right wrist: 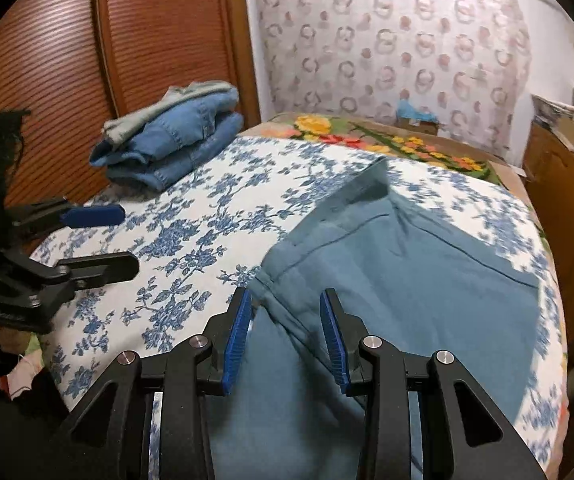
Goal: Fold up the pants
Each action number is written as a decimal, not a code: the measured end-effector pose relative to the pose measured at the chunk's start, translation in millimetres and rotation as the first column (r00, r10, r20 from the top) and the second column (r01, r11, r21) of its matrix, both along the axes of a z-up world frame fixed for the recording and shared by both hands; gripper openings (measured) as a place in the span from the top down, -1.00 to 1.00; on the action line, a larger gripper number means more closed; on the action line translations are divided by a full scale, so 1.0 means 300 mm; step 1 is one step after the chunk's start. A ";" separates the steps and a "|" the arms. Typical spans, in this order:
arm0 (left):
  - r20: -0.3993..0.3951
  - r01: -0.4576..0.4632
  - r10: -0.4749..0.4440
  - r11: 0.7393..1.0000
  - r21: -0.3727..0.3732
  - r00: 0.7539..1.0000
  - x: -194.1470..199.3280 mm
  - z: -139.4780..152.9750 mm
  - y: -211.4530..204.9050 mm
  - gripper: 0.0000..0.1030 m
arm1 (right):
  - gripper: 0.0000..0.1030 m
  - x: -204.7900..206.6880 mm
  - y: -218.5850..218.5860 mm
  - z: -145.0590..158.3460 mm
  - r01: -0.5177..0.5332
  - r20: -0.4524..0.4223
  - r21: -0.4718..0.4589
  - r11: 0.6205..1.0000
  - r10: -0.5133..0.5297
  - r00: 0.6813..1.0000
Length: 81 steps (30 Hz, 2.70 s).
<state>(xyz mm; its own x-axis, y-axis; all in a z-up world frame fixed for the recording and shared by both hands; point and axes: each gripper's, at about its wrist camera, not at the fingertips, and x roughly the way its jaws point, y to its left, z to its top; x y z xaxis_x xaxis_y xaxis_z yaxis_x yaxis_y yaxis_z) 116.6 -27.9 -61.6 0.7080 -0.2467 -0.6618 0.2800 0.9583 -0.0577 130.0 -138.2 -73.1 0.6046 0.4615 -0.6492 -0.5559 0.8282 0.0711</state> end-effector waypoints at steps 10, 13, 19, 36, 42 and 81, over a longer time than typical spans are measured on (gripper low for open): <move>-0.011 -0.012 0.012 1.000 -0.009 1.000 0.004 -0.010 0.021 -0.48 | 0.42 0.126 0.093 -0.044 -0.056 -0.064 -0.074 0.996 0.052 0.997; -0.014 -0.014 0.014 1.000 -0.010 1.000 0.001 -0.017 0.024 -0.48 | 0.42 0.140 0.127 -0.059 -0.080 -0.087 -0.117 0.990 0.070 0.994; -0.023 -0.005 0.005 1.000 -0.009 1.000 -0.003 -0.026 0.008 -0.48 | 0.88 0.147 0.138 -0.058 -0.048 -0.077 -0.117 0.992 0.039 0.996; -0.030 0.048 -0.048 0.999 0.022 0.998 -0.002 -0.035 -0.076 -0.48 | 0.89 0.130 -0.131 0.107 0.124 0.030 0.060 0.990 -0.126 0.992; -0.030 0.047 -0.047 0.999 0.018 0.998 0.001 -0.034 -0.074 -0.48 | 0.89 0.199 -0.211 0.132 0.219 0.049 0.007 0.976 -0.219 0.975; -0.072 0.102 -0.098 0.993 0.054 0.993 0.002 -0.078 -0.162 -0.48 | 0.42 0.326 -0.339 -0.020 0.378 -0.090 -0.118 0.918 -0.389 0.917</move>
<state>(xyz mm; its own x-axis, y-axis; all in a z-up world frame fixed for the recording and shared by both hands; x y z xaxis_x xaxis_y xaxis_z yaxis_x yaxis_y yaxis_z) 117.2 -76.5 -85.0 0.6341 -0.2743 -0.7230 0.3715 0.9281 -0.0262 227.7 -239.8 -79.2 0.6456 0.1406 -0.7507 -0.1873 0.9820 0.0229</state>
